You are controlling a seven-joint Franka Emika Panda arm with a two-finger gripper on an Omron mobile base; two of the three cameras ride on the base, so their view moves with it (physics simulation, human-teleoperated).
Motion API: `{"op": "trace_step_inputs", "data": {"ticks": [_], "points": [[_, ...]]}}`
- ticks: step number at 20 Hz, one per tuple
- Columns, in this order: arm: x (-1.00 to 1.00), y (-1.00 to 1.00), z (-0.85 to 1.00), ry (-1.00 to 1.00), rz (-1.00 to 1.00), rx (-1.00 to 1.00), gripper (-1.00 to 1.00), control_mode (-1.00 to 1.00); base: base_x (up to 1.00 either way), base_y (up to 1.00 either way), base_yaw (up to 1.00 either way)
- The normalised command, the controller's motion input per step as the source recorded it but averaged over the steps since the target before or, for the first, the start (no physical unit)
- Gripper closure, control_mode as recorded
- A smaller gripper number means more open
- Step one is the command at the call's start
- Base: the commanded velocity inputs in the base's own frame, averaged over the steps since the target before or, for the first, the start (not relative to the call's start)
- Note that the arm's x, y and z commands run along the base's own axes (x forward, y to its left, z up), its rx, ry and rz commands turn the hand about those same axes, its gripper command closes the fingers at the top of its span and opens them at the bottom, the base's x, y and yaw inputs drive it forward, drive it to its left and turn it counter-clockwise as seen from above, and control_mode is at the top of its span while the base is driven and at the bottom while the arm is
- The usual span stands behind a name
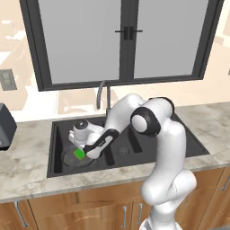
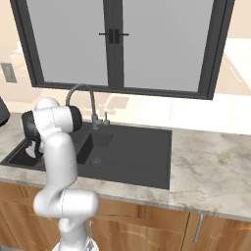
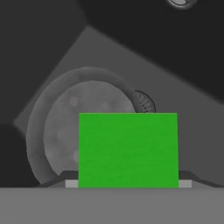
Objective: Pick the pan and sponge and place them into the sink. Then turn on the water.
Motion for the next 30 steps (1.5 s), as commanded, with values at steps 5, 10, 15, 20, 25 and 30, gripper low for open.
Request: {"op": "trace_step_inputs", "data": {"ticks": [5, 10, 15, 20, 25, 30], "points": [[0.00, 0.00, -0.28, -0.01, 0.00, 0.00, 1.00, -1.00, 0.00, 0.00, 0.00], [0.03, 0.00, -0.21, -0.02, 0.00, 0.03, 1.00, -1.00, 0.00, 0.00, 0.00], [0.05, 0.00, -0.24, -0.01, 0.00, 0.01, 1.00, -1.00, 0.00, 0.00, 0.00], [0.05, 0.01, -0.25, 0.00, 0.00, 0.00, 1.00, -1.00, 0.00, 0.00, 0.00], [0.05, 0.04, -0.26, 0.00, 0.00, 0.00, 1.00, -1.00, 0.00, 0.00, 0.00], [0.06, 0.08, -0.27, 0.00, 0.00, 0.00, 1.00, -1.00, 0.00, 0.00, 0.00]]}}
